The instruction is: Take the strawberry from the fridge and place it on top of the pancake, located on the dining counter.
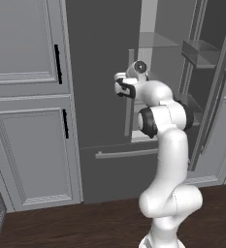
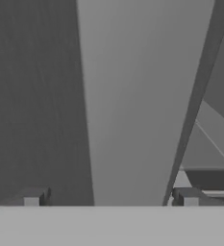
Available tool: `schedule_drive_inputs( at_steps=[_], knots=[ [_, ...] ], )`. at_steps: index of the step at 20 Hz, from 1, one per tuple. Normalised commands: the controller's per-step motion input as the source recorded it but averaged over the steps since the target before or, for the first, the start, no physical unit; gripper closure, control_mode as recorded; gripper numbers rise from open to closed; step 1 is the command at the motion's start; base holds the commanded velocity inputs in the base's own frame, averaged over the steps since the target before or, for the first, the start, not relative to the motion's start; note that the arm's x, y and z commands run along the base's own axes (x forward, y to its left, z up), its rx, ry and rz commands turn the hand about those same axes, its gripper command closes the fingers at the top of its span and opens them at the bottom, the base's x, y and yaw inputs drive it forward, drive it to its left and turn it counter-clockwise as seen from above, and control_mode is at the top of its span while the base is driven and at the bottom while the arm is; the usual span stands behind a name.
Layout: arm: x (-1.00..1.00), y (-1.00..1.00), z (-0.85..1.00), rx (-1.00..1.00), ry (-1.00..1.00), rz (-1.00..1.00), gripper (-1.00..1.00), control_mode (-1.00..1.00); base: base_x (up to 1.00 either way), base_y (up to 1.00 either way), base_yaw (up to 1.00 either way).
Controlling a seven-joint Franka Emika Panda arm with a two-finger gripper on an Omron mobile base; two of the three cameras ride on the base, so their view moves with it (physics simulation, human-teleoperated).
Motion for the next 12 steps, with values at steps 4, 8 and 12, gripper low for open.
schedule_drive_inputs(
  at_steps=[4, 8, 12],
  knots=[
    [0.70, 0.02, -0.31, 0.00, -0.03, 0.00, 1.00, -1.00, 0.00, 0.00, 0.00],
    [0.33, 0.26, -0.19, 0.00, -0.04, 0.00, 1.00, -1.00, 0.00, 0.00, 0.00],
    [-0.21, 0.81, 0.04, 0.00, 0.10, 0.00, 1.00, -1.00, 0.00, 0.00, 0.00]
  ],
)
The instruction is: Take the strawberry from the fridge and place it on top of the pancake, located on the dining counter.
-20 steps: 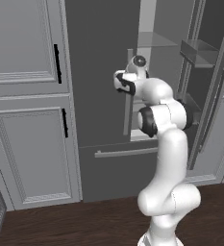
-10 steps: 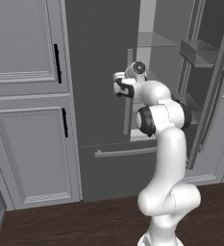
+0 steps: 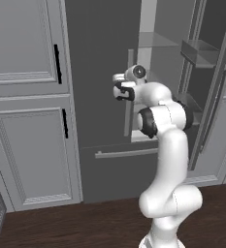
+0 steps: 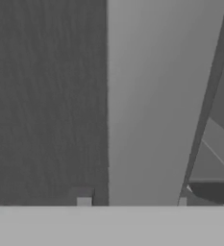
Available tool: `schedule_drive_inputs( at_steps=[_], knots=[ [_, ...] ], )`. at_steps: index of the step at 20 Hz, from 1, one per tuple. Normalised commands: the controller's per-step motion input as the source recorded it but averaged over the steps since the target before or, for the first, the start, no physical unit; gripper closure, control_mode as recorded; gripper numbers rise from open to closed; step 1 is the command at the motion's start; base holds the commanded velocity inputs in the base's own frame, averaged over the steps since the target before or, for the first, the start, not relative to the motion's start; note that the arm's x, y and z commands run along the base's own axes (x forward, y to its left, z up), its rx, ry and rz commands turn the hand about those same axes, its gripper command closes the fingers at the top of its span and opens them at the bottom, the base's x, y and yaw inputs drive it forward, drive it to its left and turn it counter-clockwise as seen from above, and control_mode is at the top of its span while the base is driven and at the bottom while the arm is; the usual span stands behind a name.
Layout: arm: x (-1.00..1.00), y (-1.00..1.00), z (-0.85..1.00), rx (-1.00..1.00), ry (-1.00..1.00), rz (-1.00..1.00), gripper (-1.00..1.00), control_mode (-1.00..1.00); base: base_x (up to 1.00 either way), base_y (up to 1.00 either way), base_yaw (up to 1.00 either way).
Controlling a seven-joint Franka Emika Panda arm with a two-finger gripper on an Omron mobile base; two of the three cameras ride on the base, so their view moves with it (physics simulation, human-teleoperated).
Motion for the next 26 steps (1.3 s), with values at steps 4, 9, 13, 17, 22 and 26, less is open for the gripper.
schedule_drive_inputs(
  at_steps=[4, 9, 13, 17, 22, 26],
  knots=[
    [-0.73, 1.00, 0.14, 0.00, 0.10, 0.00, 1.00, -1.00, 0.00, 0.00, 0.00],
    [-0.93, 1.00, 0.04, 0.00, 0.05, 0.00, 1.00, -1.00, 0.00, 0.00, 0.00],
    [-0.88, 1.00, 0.00, 0.00, 0.00, -0.04, 1.00, -1.00, 0.00, 0.00, 0.00],
    [-0.67, 1.00, 0.00, 0.00, 0.00, -0.09, 1.00, -1.00, 0.00, 0.00, 0.00],
    [-0.46, 1.00, 0.00, 0.00, 0.00, -0.10, 1.00, -1.00, 0.00, 0.00, 0.00],
    [-0.29, 1.00, 0.00, 0.00, 0.05, -0.10, 1.00, -1.00, 0.00, 0.00, 0.00]
  ],
)
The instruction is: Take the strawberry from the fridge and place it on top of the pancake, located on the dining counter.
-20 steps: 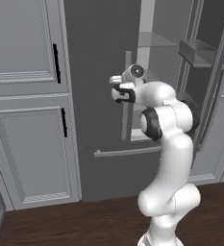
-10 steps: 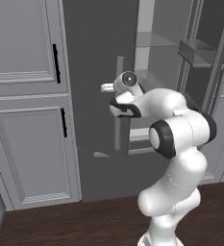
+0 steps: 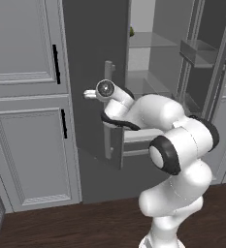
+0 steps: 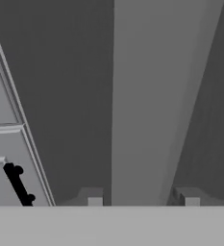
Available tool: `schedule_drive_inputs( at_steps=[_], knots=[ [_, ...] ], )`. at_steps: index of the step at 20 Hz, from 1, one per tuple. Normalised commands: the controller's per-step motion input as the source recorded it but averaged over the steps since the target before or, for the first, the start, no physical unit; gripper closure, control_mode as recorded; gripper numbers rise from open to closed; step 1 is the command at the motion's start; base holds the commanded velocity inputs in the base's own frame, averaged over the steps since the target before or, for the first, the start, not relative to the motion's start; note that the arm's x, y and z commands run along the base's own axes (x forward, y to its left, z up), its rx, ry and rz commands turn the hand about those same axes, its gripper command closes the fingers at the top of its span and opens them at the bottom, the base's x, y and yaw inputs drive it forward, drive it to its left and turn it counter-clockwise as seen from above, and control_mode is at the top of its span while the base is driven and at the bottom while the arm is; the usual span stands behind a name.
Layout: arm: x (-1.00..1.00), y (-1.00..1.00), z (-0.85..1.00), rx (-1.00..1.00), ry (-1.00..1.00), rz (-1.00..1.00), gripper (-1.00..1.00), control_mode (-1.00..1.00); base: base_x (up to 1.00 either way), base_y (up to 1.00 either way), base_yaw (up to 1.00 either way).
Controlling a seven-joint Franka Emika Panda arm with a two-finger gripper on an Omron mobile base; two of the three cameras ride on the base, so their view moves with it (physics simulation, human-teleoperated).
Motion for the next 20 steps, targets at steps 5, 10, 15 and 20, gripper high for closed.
schedule_drive_inputs(
  at_steps=[5, 10, 15, 20],
  knots=[
    [-0.11, 1.00, 0.00, 0.00, 0.11, -0.11, 1.00, -1.00, 0.00, 0.00, 0.00],
    [-0.12, 1.00, -0.09, 0.00, 0.06, -0.08, 1.00, -1.00, 0.00, 0.00, 0.00],
    [-0.01, 1.00, -0.29, 0.00, -0.05, -0.07, 1.00, -1.00, 0.00, 0.00, 0.00],
    [0.00, 1.00, -0.22, 0.00, -0.10, -0.05, 1.00, -1.00, 0.00, 0.00, 0.00]
  ],
)
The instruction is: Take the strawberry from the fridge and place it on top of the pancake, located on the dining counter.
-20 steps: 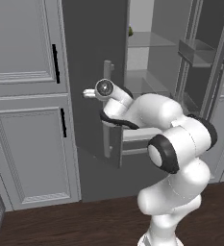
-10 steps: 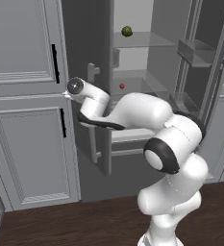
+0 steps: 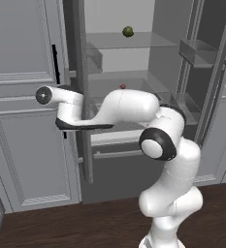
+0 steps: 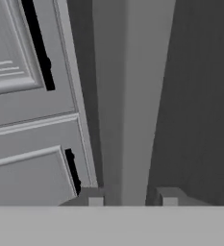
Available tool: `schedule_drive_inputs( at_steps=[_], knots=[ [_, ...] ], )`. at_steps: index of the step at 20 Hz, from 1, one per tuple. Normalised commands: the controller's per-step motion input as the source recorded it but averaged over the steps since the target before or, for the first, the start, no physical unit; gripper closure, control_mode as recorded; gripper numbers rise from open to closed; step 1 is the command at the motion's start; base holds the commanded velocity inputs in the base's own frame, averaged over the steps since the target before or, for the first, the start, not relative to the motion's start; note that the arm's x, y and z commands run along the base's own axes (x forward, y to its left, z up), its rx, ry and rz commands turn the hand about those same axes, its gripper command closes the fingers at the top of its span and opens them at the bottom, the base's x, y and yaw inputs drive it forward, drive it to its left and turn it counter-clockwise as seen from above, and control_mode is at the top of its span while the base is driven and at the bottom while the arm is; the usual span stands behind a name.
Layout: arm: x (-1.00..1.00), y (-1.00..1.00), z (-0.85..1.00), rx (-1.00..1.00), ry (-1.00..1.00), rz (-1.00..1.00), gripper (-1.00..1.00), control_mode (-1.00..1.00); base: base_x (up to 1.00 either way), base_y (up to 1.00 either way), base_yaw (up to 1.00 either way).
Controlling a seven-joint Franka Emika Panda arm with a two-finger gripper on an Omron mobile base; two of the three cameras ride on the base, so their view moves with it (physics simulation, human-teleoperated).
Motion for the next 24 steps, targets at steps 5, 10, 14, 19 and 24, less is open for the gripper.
schedule_drive_inputs(
  at_steps=[5, 10, 14, 19, 24],
  knots=[
    [-0.65, 0.41, 0.04, 0.01, -0.08, -0.01, 1.00, -1.00, 0.00, 0.00, 0.00],
    [-1.00, -0.72, 0.37, 0.00, 0.00, -0.04, 1.00, -1.00, 0.00, 0.00, 0.00],
    [-1.00, -0.97, 0.43, 0.00, 0.04, 0.00, 1.00, -1.00, 0.00, 0.00, 0.00],
    [-1.00, -1.00, -0.07, 0.00, 0.25, 0.05, 1.00, -1.00, 0.00, 0.00, 0.00],
    [-0.99, -1.00, -0.02, -0.06, 0.22, 0.13, 1.00, -1.00, 0.00, 0.00, 0.00]
  ],
)
